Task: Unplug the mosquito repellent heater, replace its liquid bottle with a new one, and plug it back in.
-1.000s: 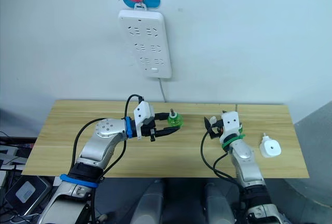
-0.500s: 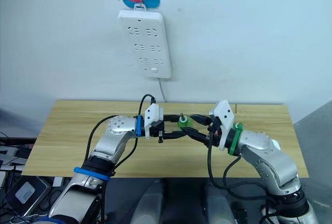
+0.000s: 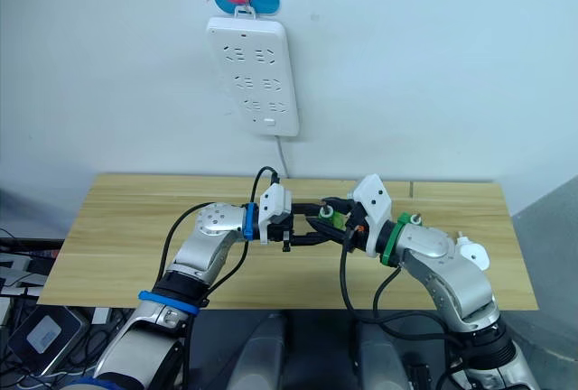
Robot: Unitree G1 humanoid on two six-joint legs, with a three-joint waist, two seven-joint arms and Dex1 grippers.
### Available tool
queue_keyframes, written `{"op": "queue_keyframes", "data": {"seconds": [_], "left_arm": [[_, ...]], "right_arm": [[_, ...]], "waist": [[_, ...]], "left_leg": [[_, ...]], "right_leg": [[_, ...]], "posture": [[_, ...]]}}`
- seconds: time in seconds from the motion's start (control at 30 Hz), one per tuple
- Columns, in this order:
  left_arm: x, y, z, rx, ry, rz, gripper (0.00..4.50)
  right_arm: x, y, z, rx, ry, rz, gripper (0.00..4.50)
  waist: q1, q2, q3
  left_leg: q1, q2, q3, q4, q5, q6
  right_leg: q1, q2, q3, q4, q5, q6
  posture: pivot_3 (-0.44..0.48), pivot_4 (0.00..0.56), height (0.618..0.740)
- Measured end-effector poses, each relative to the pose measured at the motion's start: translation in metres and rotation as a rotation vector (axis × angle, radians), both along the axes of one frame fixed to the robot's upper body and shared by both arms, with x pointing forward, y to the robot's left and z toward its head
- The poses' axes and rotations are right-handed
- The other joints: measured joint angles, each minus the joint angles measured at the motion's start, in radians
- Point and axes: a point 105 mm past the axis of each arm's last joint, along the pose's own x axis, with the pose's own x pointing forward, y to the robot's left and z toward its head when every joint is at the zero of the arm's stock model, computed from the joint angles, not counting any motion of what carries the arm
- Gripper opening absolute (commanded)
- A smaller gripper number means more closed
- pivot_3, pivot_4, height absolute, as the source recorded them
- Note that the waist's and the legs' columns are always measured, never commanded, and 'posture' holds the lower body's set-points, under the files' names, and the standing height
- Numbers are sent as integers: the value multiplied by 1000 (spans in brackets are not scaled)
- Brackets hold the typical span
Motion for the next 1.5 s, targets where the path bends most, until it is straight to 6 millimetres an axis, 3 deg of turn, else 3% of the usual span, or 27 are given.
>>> {"op": "queue_keyframes", "data": {"seconds": [0.1,0.37,0.4,0.57,0.67,0.9,1.5], "left_arm": [[-1,0,0,0,2,-5,2175],[-1,-2,-1,0,20,-4,2175],[-1,-2,-1,-2,28,-3,2901],[-3,-6,15,-119,38,68,4459],[-7,-13,16,-198,35,131,4500],[-1,-33,46,-345,-29,218,4500],[3,-48,55,-430,-29,271,4500]], "right_arm": [[3,-3,0,-8,-10,-18,862],[3,-5,-2,26,6,-39,874],[3,-6,-2,59,27,-52,874],[23,-41,11,421,234,-317,874],[27,-60,13,641,375,-415,874],[24,-63,32,970,578,-391,874],[19,-56,35,1015,681,-372,874]], "waist": [[0,0,0],[0,0,0],[0,0,0],[0,0,-2],[0,-1,-2],[-4,-1,-5],[-22,-1,-9]], "left_leg": [[0,0,0,0,0,0],[0,0,0,0,0,0],[0,0,-1,0,0,0],[0,0,-2,0,0,-1],[0,0,-2,0,0,-1],[0,-1,-1,1,0,0],[0,-1,-1,0,0,0]], "right_leg": [[0,0,0,0,0,0],[0,0,0,0,0,0],[0,0,-1,0,0,0],[1,-1,-1,1,0,0],[1,-2,-2,1,1,-1],[2,-1,0,0,1,1],[1,-1,-1,1,1,1]], "posture": [[218,260,740],[221,252,740],[220,251,740],[216,245,740],[219,242,740],[226,236,740],[206,238,740]]}}
